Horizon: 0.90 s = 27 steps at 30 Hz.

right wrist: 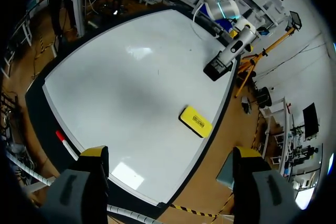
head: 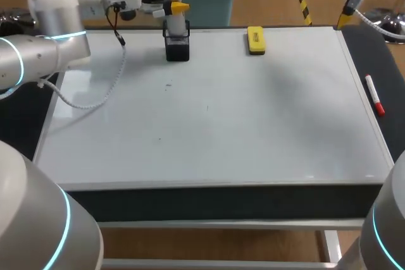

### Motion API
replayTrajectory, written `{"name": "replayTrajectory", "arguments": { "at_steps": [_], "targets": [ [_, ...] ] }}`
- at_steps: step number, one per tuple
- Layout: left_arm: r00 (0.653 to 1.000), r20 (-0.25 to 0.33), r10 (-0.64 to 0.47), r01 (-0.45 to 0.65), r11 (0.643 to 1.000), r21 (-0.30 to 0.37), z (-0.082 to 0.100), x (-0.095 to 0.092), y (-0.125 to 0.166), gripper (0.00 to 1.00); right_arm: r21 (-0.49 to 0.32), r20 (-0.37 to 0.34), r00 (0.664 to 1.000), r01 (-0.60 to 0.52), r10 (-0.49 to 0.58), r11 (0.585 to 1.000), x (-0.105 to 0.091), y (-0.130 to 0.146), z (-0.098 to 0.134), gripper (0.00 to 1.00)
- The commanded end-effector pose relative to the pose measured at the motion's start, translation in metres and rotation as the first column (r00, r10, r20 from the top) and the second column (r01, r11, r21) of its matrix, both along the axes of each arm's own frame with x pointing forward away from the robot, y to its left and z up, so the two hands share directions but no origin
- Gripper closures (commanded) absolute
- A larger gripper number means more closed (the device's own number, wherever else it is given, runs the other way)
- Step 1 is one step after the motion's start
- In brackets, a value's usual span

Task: Pick up the inspection probe, press it on each red-marked spot on the whiteboard one by one, put down the probe, pick up the eraser, and wipe off all the red marks.

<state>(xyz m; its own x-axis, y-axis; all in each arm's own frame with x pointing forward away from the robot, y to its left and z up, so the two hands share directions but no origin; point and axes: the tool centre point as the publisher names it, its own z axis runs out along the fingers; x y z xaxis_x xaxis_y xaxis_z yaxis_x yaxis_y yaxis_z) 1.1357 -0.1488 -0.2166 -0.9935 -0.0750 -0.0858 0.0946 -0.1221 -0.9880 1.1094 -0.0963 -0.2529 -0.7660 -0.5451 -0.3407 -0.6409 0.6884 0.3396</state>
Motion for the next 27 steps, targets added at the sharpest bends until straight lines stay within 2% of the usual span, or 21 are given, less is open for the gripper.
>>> {"name": "replayTrajectory", "arguments": {
  "at_steps": [1,10,14,27],
  "targets": [
    [1.0,-0.012,-0.025,0.025,1.0,0.004,-0.016,0.015,-0.003,1.0,-0.004,0.001,1.0,-0.001,0.001,1.0,0.0,-0.001,0.001,0.0],
    [0.996,-0.069,-0.05,0.048,0.999,-0.019,-0.035,0.016,-0.003,1.0,-0.004,0.001,1.0,-0.001,0.001,1.0,0.0,-0.001,0.001,0.0],
    [0.995,-0.084,-0.049,0.049,0.999,-0.008,-0.043,0.017,-0.004,1.0,-0.004,0.001,1.0,-0.001,0.001,1.0,0.0,-0.001,0.001,0.0],
    [0.994,-0.103,-0.047,0.049,0.999,0.022,-0.058,0.015,-0.005,1.0,-0.004,0.001,1.0,-0.001,0.001,1.0,0.0,-0.001,0.001,0.0]
  ]
}}
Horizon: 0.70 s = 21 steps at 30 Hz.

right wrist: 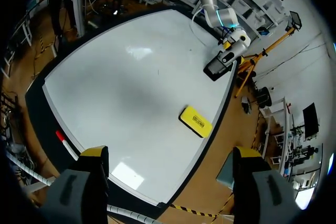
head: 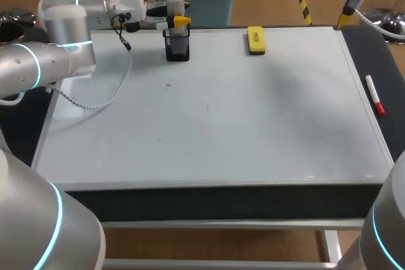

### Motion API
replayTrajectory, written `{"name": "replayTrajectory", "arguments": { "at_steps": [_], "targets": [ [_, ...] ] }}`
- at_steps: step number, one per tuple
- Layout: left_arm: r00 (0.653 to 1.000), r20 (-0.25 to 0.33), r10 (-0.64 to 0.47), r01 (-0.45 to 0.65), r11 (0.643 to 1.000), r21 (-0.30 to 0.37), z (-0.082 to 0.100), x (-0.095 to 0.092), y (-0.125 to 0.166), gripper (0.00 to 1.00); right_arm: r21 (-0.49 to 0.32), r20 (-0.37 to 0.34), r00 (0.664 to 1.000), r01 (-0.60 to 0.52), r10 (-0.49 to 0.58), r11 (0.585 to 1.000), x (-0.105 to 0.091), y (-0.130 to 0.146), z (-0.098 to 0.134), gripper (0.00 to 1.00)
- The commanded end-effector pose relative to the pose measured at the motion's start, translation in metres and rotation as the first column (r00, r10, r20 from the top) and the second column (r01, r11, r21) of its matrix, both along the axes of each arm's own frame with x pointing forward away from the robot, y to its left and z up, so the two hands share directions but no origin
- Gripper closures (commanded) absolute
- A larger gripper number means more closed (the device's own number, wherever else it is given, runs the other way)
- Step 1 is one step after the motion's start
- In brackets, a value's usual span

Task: Pick up the inspection probe, press it on each red-marked spot on the whiteboard one by one, put down the probe, pick up the eraser, and wipe off all the red marks.

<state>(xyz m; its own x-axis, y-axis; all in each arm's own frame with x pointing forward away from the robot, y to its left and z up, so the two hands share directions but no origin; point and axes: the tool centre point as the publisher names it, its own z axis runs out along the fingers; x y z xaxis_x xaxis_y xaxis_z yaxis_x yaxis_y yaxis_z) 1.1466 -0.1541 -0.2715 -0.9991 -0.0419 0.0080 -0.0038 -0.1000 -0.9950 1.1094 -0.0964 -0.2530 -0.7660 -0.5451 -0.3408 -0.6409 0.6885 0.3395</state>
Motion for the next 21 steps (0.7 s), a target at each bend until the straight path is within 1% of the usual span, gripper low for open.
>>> {"name": "replayTrajectory", "arguments": {
  "at_steps": [1,8,9,11,12,13,15,16,17,21],
  "targets": [
    [1.0,-0.01,-0.015,0.015,1.0,0.0,-0.0047,0.0041,0.0002,1.0,-0.004,0.0,1.0,-0.001,0.001,1.0,-0.0004,-0.0005,0.0008,0.0],
    [0.999,-0.027,-0.019,0.019,1.0,0.015,-0.0104,0.0025,-0.0002,1.0,-0.004,0.0,1.0,-0.001,0.001,1.0,-0.0004,-0.0005,0.0008,0.0],
    [0.999,-0.028,-0.018,0.018,1.0,0.016,-0.0108,0.0023,0.0,0.9,-0.004,0.0,1.0,-0.001,0.001,1.0,-0.0004,-0.0005,0.0008,0.0],
    [0.999,-0.032,-0.016,0.017,1.0,0.016,-0.0113,0.0017,0.0001,0.55,-0.004,0.0,1.0,-0.001,0.001,1.0,-0.0004,-0.0005,0.0008,0.0],
    [0.999,-0.032,-0.016,0.017,1.0,0.015,-0.0113,0.0015,0.0002,0.46,-0.004,0.0,1.0,-0.001,0.001,1.0,-0.0004,-0.0005,0.0008,0.0],
    [0.999,-0.032,-0.016,0.016,1.0,0.014,-0.0114,0.0014,0.0003,0.44,-0.004,0.0,1.0,-0.001,0.001,1.0,-0.0004,-0.0005,0.0008,0.0],
    [0.999,-0.029,-0.018,0.018,1.0,0.004,-0.0112,0.001,0.001,0.26,-0.004,0.0,1.0,-0.001,0.001,1.0,-0.0004,-0.0005,0.0008,0.0],
    [0.999,-0.029,-0.018,0.018,1.0,0.004,-0.0111,0.001,0.0013,0.12,-0.004,0.0,1.0,-0.001,0.001,1.0,-0.0004,-0.0005,0.0008,0.0],
    [1.0,-0.027,-0.013,0.013,1.0,0.004,-0.0104,0.001,0.0022,0.0,-0.004,0.0,1.0,-0.001,0.001,1.0,-0.0004,-0.0005,0.0008,0.0],
    [1.0,-0.011,-0.009,0.009,1.0,0.015,-0.0039,-0.0016,0.0062,0.0,-0.004,0.0,1.0,-0.001,0.001,1.0,-0.0004,-0.0005,0.0008,0.0]
  ]
}}
